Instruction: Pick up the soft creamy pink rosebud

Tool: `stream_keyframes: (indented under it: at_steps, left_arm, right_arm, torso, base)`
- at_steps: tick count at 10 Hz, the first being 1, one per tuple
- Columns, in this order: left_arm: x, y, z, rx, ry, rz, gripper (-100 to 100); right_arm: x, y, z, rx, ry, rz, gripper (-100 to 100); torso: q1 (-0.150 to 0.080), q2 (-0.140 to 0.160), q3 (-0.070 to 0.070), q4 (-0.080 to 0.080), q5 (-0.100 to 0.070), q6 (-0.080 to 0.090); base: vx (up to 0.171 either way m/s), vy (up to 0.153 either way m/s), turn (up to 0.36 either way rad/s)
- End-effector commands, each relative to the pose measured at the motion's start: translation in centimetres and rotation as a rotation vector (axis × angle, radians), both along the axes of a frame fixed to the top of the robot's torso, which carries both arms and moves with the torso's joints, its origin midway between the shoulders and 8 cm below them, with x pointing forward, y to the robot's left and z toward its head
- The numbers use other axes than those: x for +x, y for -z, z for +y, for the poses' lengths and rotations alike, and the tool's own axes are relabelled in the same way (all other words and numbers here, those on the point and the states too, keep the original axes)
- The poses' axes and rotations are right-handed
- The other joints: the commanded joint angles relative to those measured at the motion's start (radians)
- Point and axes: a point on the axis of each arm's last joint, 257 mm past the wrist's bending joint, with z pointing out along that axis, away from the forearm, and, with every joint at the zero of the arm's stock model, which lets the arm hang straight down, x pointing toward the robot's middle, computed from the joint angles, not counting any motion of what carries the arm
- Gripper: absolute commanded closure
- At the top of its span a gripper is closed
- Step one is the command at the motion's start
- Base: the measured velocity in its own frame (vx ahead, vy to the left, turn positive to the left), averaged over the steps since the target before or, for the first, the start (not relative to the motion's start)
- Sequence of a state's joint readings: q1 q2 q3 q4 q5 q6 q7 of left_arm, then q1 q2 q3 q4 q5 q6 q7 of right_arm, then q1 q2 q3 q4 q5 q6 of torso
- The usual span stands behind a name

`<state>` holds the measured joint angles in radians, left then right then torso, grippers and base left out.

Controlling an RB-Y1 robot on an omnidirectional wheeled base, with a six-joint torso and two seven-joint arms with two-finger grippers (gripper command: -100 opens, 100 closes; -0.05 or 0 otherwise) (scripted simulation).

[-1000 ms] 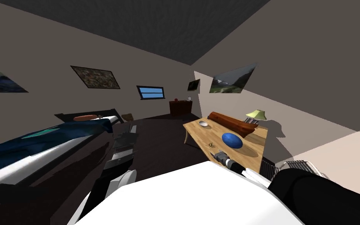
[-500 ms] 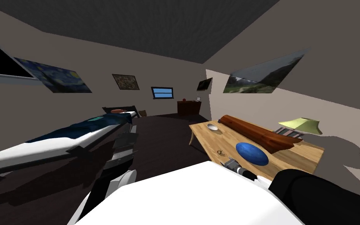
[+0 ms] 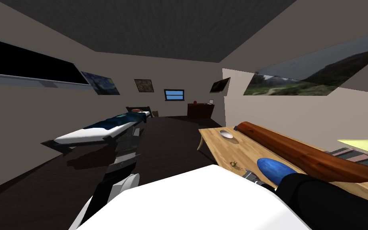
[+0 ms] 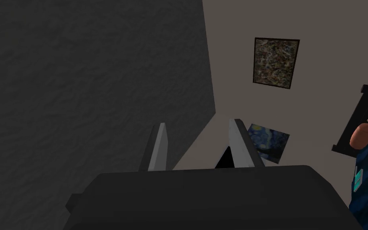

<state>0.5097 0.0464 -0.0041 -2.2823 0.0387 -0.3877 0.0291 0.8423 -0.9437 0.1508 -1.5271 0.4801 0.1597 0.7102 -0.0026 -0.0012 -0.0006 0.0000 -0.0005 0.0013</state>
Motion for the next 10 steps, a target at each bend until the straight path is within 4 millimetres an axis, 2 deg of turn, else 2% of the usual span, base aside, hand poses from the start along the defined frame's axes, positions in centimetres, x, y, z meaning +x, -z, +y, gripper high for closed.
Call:
stream_keyframes:
  at_steps: [1,2,5,6,10]
  left_arm:
    - [0.0,0.0,0.0,0.0,0.0,0.0,0]
    - [0.0,0.0,0.0,0.0,0.0,0.0,0]
    - [0.0,0.0,0.0,0.0,0.0,0.0,0]
    - [0.0,0.0,0.0,0.0,0.0,0.0,0]
    - [0.0,0.0,0.0,0.0,0.0,0.0,0]
  right_arm:
    - [-3.5,0.3,-2.0,-0.056,-0.008,0.083,-100]
    - [-3.5,0.3,-2.0,-0.056,-0.008,0.083,-100]
    - [-9.5,0.8,-5.0,-0.131,-0.016,0.222,-100]
    - [-9.5,0.8,-5.0,-0.131,-0.016,0.222,-100]
    - [-15.5,1.3,-6.4,-0.166,-0.02,0.348,-100]
  torso:
    - [0.0,0.0,0.0,0.0,0.0,0.0]
    - [0.0,0.0,0.0,0.0,0.0,0.0]
    - [0.0,0.0,0.0,0.0,0.0,0.0]
    - [0.0,0.0,0.0,0.0,0.0,0.0]
    - [0.0,0.0,0.0,0.0,0.0,0.001]
  base:
    - [-0.027,-0.024,0.466]
    - [-0.019,-0.02,0.294]
    - [-0.022,-0.022,0.455]
    - [-0.015,-0.024,0.132]
    - [-0.023,-0.015,0.321]
